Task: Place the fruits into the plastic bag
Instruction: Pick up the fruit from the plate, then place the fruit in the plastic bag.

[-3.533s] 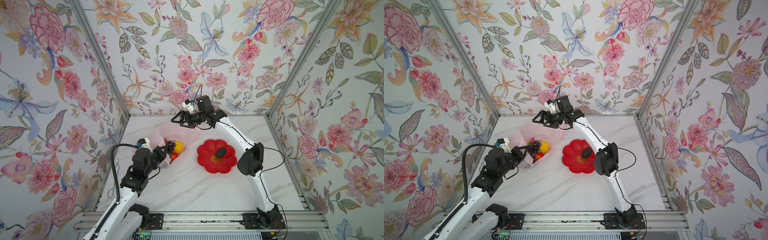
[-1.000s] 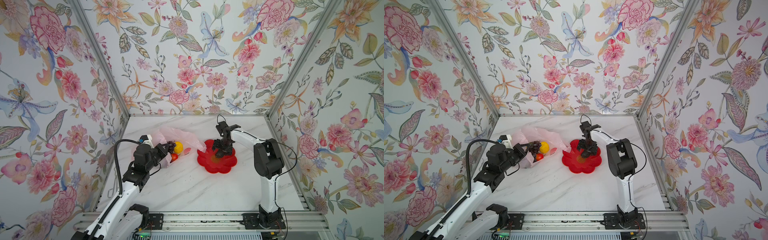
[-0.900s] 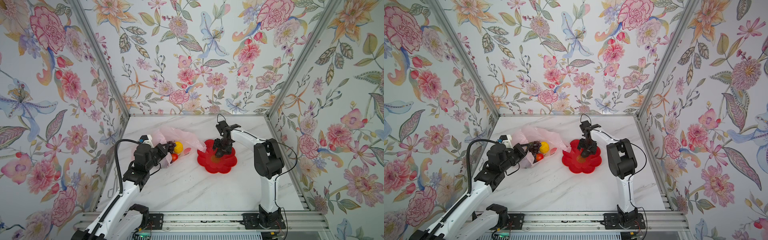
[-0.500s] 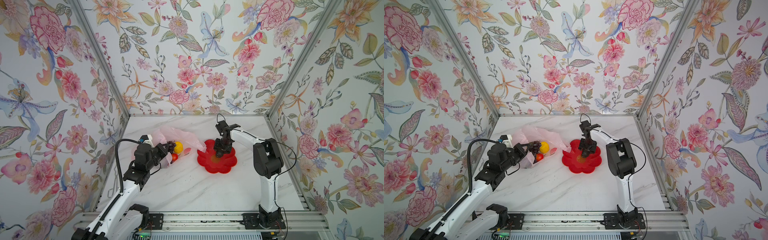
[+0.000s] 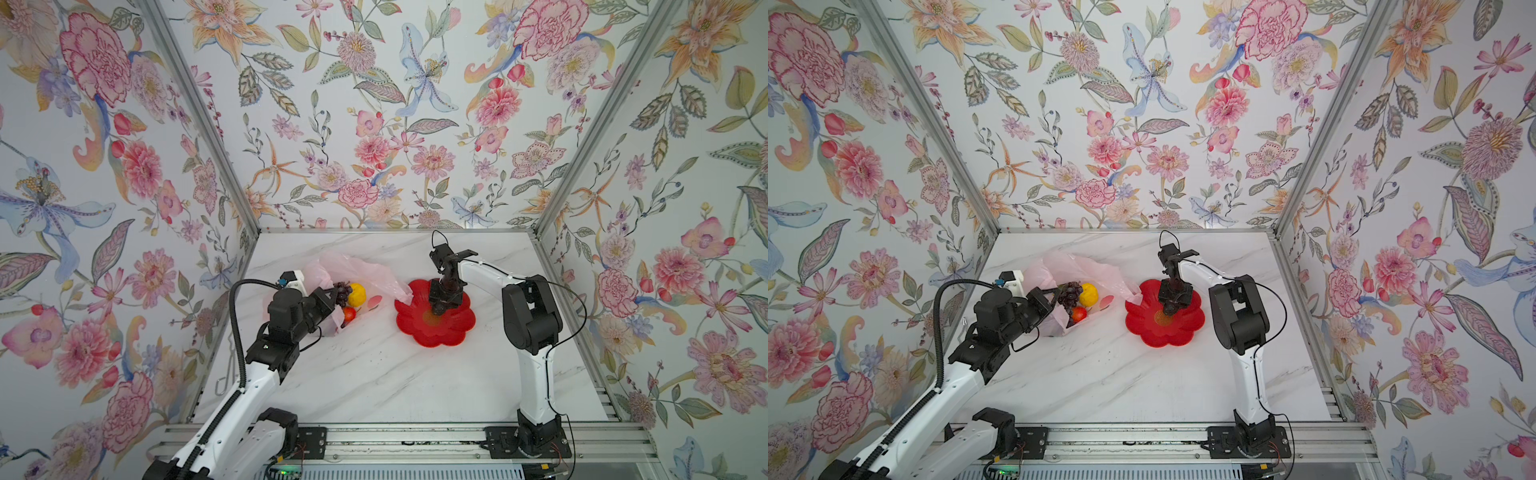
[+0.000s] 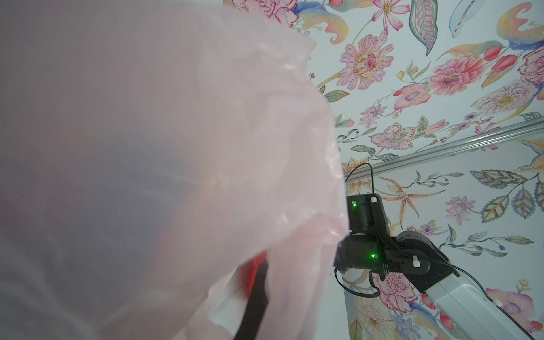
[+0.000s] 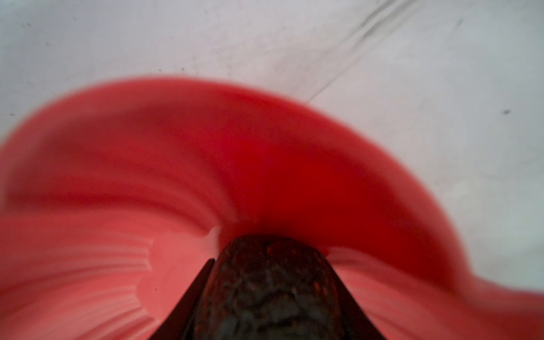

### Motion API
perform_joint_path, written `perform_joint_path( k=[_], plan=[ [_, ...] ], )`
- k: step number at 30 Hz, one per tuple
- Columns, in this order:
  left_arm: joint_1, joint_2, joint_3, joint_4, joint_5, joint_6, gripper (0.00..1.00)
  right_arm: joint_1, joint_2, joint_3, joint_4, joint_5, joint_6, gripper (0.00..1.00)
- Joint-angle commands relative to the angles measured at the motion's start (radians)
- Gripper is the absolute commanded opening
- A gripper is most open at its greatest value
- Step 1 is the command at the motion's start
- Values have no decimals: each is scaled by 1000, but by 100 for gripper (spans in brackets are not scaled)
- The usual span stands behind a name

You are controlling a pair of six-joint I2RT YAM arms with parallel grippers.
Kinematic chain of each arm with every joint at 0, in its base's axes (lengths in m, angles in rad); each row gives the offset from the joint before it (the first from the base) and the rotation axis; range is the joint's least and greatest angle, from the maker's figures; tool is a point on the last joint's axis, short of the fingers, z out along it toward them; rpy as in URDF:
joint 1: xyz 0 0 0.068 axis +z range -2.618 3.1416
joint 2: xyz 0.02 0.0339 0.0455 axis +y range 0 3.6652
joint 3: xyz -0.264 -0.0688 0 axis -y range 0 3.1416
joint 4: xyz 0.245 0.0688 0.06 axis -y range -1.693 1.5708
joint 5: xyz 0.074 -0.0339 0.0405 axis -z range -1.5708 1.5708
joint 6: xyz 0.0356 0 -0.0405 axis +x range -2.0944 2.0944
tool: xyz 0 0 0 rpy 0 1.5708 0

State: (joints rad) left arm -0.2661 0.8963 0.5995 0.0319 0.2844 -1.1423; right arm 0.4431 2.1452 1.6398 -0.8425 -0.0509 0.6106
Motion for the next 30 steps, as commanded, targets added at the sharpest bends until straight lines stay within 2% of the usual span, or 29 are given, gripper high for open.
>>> perform_joint_path(
  k=[1,12,17,20,23,30],
  plan=[
    [11,-12,-12,20,4,-5,0,-1,-76,4,4,-1,-20,45],
    [11,-40,-7,-10,-5,0,0,-19,-324,3,73,-192,-93,39],
    [11,-58,-6,-25,-5,1,0,-15,-381,27,163,-381,-91,38],
    [11,-70,-6,-39,-5,5,0,14,-371,58,205,-500,-67,38],
    [11,-83,-4,-50,-5,6,0,85,-342,98,247,-590,-50,38],
    [11,-114,-1,-70,-5,3,0,267,-192,225,256,-690,-42,38]
  ],
)
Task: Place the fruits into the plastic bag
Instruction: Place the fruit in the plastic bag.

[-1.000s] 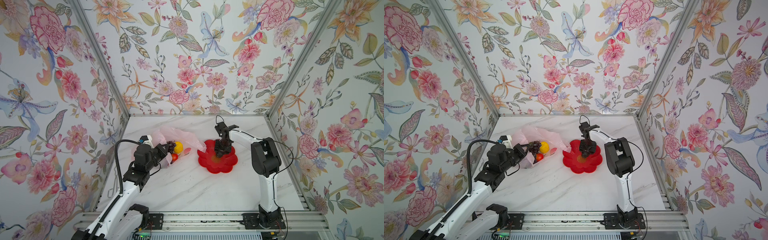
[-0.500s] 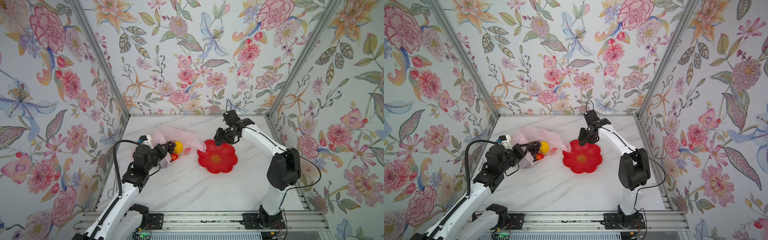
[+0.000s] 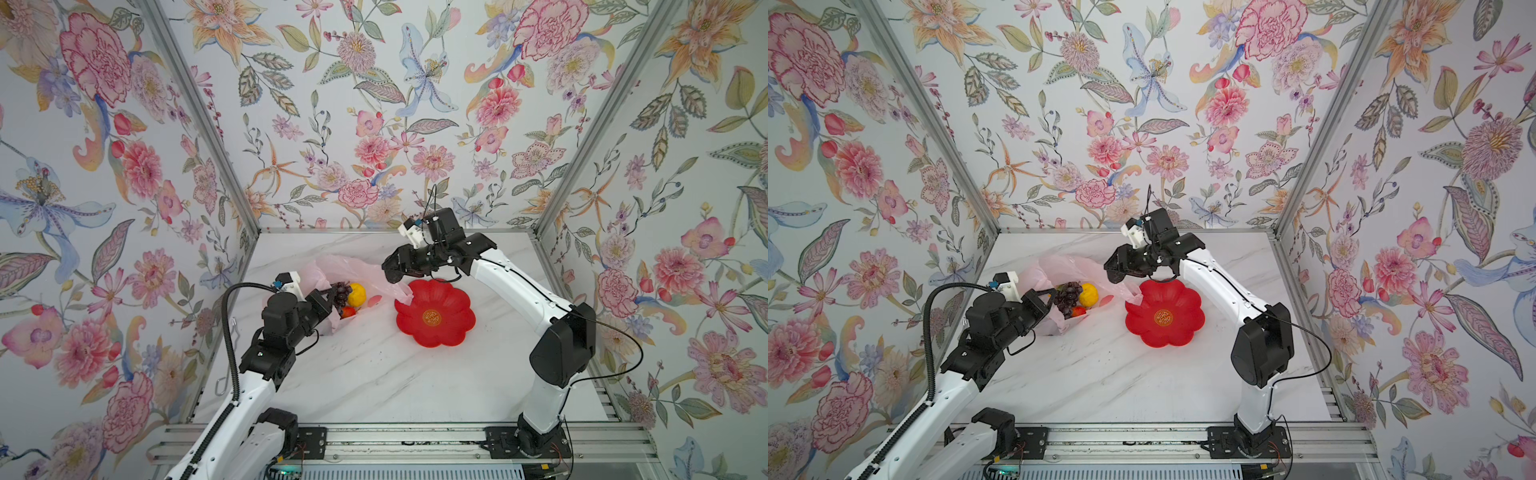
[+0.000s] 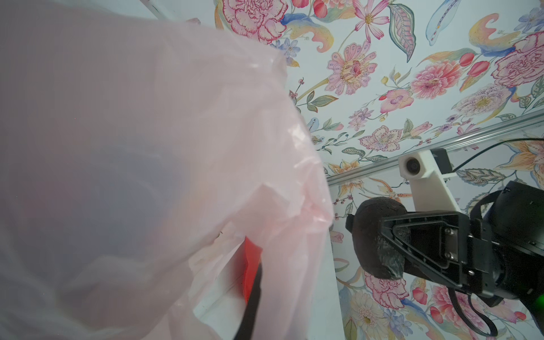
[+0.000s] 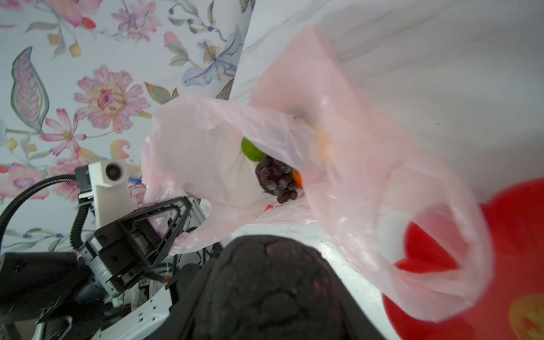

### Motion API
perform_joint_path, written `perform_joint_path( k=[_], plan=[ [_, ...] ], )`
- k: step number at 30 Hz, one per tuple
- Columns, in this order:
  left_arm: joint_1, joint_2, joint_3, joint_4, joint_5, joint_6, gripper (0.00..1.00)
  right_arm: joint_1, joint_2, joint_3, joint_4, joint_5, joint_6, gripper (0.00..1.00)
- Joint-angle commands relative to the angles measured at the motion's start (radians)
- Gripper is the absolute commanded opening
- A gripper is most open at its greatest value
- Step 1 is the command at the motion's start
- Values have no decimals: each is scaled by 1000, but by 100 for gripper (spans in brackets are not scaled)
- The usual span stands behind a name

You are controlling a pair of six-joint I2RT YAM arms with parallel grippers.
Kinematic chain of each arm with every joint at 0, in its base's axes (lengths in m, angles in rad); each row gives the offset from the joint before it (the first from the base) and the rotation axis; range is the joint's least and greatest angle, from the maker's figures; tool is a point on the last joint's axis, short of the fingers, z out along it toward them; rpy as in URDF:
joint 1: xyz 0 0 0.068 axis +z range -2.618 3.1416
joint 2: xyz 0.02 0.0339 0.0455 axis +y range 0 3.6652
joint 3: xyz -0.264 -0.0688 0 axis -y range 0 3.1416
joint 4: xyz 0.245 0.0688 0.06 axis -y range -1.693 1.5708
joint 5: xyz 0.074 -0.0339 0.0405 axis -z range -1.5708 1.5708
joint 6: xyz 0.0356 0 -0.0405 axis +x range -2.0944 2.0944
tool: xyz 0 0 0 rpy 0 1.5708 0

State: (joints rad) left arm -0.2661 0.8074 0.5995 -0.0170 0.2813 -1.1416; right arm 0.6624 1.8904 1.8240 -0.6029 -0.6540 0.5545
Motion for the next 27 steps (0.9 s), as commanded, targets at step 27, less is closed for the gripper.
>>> perform_joint_path(
  k=[27],
  plan=[
    [10,-153,-67,-70,5,-23,0,260,658,603,66,-263,257,40]
  ],
)
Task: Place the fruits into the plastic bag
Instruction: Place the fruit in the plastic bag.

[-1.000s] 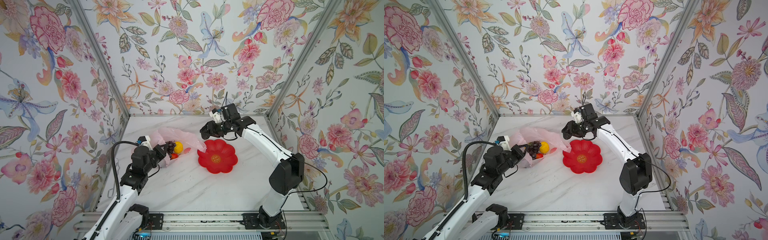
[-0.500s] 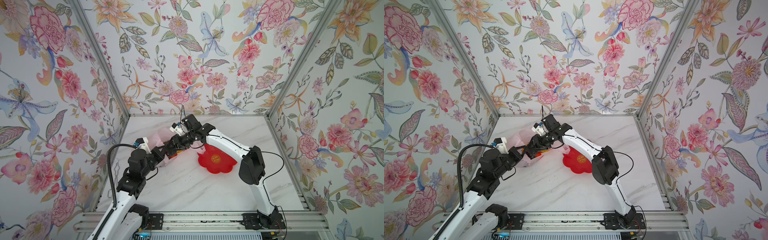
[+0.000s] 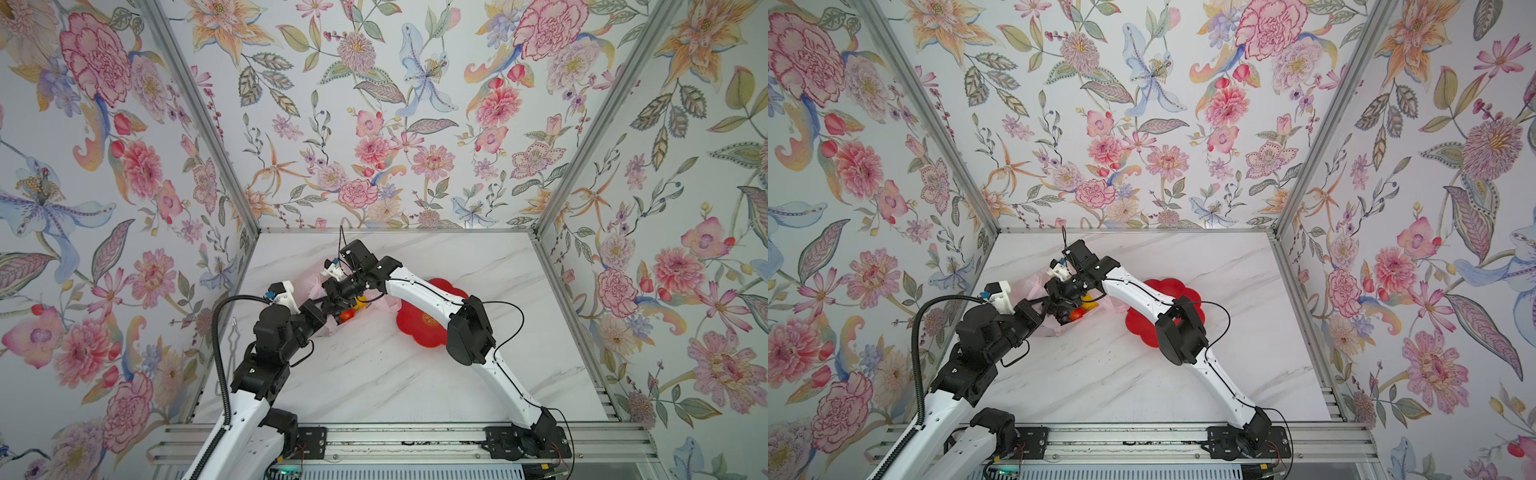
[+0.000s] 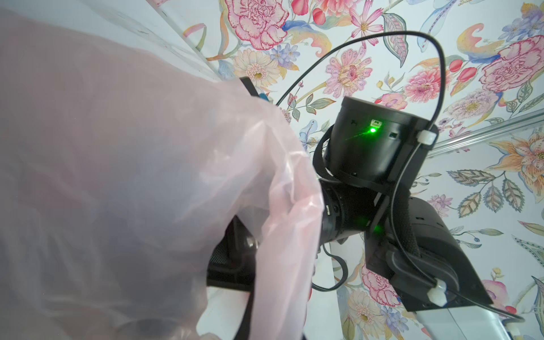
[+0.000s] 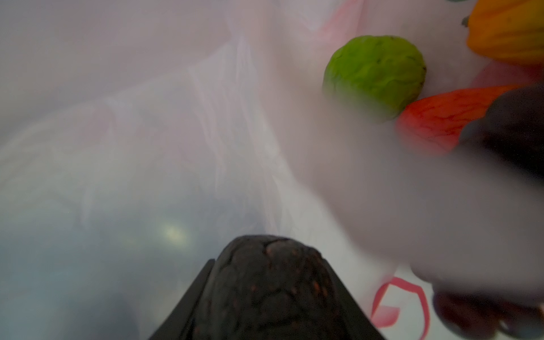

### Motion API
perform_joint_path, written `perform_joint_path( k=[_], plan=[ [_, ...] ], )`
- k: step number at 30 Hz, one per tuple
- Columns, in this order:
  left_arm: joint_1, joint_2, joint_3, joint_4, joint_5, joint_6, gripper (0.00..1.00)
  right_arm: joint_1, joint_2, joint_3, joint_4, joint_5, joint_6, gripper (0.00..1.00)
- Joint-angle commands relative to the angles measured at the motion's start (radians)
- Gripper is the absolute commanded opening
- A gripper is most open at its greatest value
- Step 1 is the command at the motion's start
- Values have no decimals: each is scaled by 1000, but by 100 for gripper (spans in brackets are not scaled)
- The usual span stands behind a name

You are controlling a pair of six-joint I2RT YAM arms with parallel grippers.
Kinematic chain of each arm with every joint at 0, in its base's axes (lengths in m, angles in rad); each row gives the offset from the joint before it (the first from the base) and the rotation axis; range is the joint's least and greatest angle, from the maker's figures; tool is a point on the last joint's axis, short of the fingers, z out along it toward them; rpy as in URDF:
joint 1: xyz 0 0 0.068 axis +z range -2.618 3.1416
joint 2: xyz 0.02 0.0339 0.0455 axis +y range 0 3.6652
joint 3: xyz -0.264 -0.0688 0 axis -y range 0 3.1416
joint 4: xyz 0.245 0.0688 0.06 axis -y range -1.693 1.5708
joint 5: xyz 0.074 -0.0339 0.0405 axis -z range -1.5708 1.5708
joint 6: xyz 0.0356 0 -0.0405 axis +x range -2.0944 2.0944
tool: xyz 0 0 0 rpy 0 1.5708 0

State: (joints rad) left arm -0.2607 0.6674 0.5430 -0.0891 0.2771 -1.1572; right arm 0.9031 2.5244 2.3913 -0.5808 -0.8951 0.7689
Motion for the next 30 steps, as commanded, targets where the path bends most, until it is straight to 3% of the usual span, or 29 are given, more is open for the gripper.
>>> perform_joint_path(
  k=[1,19,24,26,30],
  plan=[
    [6,-18,-14,1,8,-8,0,21,31,35,50,-21,50,41],
    [6,-52,-26,-20,-7,-18,0,23,44,34,73,-30,65,61],
    [5,-54,-27,-21,-8,-18,0,24,42,30,73,-33,64,79],
    [7,-55,-27,-25,-9,-16,0,24,42,30,73,-33,62,99],
    [6,-64,-28,-30,-11,-16,0,23,39,28,74,-31,62,99]
  ],
)
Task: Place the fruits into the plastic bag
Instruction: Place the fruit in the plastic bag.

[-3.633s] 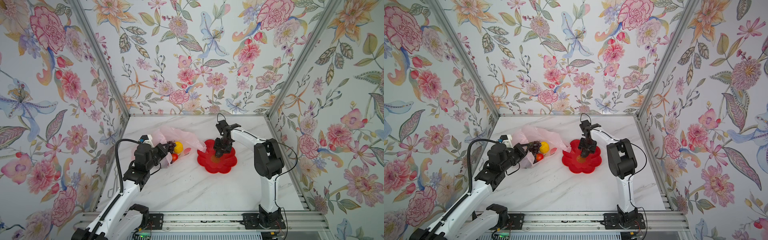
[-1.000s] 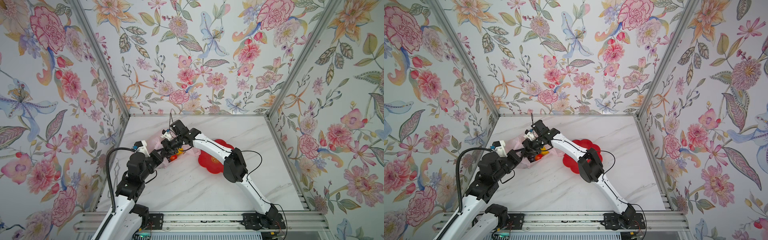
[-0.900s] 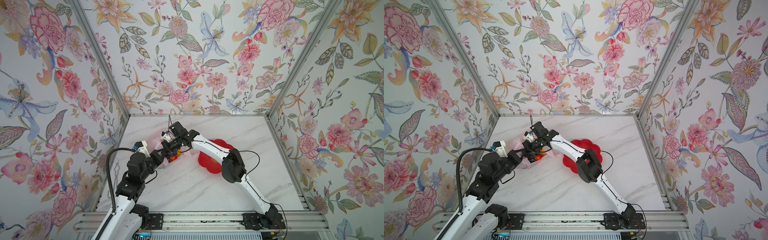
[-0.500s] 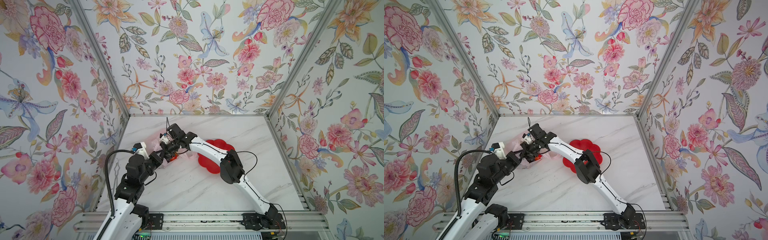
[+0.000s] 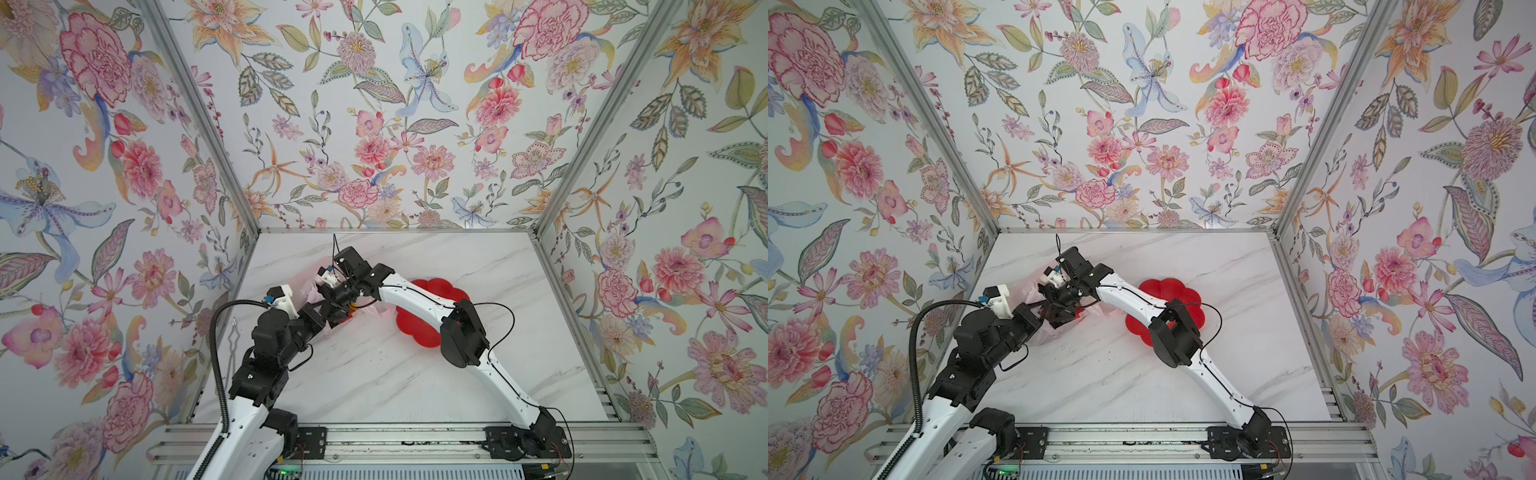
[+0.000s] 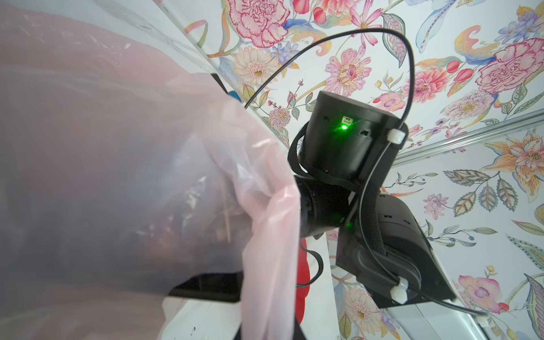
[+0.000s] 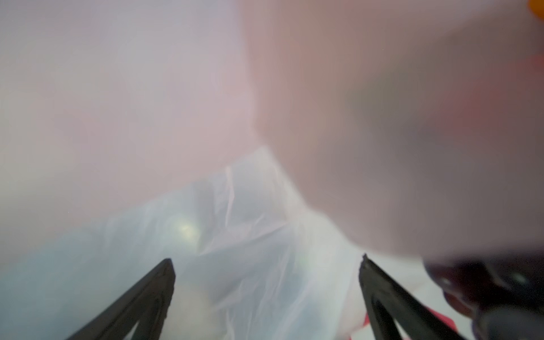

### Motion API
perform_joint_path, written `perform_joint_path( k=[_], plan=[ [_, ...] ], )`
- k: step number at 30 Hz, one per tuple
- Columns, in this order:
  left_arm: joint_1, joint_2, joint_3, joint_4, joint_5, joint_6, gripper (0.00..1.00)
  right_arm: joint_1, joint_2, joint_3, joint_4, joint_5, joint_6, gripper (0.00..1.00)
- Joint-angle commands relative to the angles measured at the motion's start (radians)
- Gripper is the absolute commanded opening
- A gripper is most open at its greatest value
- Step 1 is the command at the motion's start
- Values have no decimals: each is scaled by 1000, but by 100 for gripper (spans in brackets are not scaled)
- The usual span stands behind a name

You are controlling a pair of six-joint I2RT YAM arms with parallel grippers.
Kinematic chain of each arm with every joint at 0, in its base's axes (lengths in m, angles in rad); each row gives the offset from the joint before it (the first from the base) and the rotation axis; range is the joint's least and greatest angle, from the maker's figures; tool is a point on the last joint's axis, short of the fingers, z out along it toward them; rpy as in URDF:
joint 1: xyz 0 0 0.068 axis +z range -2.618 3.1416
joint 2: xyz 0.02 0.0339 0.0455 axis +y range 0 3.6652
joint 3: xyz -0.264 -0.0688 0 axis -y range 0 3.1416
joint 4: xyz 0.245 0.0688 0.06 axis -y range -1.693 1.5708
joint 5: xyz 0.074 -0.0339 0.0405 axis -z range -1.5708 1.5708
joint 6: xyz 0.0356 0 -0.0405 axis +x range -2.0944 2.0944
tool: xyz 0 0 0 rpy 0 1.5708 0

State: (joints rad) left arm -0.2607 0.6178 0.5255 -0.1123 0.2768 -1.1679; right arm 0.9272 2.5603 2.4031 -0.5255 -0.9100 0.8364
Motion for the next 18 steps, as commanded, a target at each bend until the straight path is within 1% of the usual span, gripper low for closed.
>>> perform_joint_path(
  k=[1,15,18],
  plan=[
    [6,-16,-10,-9,-11,-6,0,-1,3,14,18,-17,-5,99],
    [6,-27,-10,-21,-19,-6,0,-4,-24,-14,19,-4,-14,99],
    [6,-28,-9,-23,-24,-6,0,-10,-44,-30,-4,9,-36,99]
  ],
)
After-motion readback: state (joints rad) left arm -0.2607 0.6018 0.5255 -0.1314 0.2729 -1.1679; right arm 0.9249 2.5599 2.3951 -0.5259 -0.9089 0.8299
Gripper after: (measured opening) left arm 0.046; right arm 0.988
